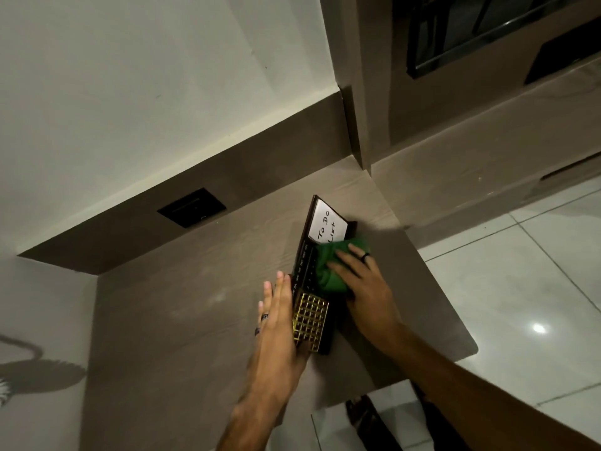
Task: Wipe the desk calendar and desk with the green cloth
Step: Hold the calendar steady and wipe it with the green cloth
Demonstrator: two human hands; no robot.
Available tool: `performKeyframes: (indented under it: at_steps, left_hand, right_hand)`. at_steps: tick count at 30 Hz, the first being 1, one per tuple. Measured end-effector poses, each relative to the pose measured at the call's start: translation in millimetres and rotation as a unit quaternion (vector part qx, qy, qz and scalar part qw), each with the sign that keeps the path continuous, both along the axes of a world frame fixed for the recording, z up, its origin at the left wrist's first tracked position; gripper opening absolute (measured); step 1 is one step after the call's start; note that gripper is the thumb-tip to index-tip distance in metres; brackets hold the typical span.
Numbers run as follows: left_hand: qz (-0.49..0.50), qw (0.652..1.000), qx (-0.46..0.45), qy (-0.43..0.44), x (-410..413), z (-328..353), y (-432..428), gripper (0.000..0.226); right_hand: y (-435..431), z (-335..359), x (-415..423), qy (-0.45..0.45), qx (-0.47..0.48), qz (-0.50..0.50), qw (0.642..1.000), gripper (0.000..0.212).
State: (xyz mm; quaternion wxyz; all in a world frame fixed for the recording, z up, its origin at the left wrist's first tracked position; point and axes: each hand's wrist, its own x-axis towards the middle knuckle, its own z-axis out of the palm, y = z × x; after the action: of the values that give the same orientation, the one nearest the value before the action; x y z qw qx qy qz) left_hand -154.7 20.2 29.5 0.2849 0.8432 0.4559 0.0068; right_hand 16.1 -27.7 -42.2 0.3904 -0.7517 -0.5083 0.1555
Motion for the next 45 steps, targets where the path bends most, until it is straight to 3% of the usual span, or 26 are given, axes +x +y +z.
performKeyframes:
  at_steps: [5,10,14,19,24,29,32,34,38,40,43,45]
  left_hand:
    - [-0.002,1.0,0.001,-0.017,0,-3,-1,0.12]
    - [0.0,1.0,0.015,0.004,0,-5,0,0.12]
    - [-0.006,1.0,0.015,-0.01,-2,-8,1,0.124]
    - [-0.003,1.0,0.02,-0.008,-1,-6,1,0.124]
    - [0.006,0.998,-0.016,-0.065,-7,-9,1,0.111]
    - [0.006,0.999,0.006,-0.052,-3,-17,0,0.111]
    - [0.031,0.997,0.017,-0.062,-3,-21,-2,0.098]
    - [0.026,0.998,0.017,-0.049,-5,-22,1,0.103]
    - [-0.011,0.999,0.031,-0.033,-5,-18,2,0.126]
    - [-0.013,0.999,0.037,-0.035,-4,-14,1,0.125]
    - [-0.006,0.999,0.019,-0.033,-6,-12,0,0.119]
    - [-0.013,0.999,0.024,-0.035,-6,-11,0,0.121]
  right_hand:
    - [-2,1,-19,0.009,0.068,0.095,0.993,0.066]
    - [5,-6,0,0.029,-0.002,0.009,1.0,0.064]
    - [-11,-2,-23,0.026,0.064,0.12,0.99,0.068]
    - [22,5,10,0.048,0.047,0.005,0.998,0.07]
    - [-10,-1,-27,-0.06,0.12,0.222,0.966,0.061]
    - [15,11,13,-0.046,0.055,0.075,0.995,0.06]
    - [-8,2,-29,-0.087,0.091,0.211,0.969,0.061]
    - [-6,0,-18,-0.096,0.106,0.227,0.963,0.069]
    - [6,-5,29,-0.136,0.012,0.065,0.989,0.079]
    - [-11,-20,13,-0.178,-0.005,0.122,0.976,0.085]
    - [-33,-33,7,-0.219,0.031,0.279,0.934,0.073]
    - [-16,-29,40,-0.184,0.034,0.2,0.962,0.066]
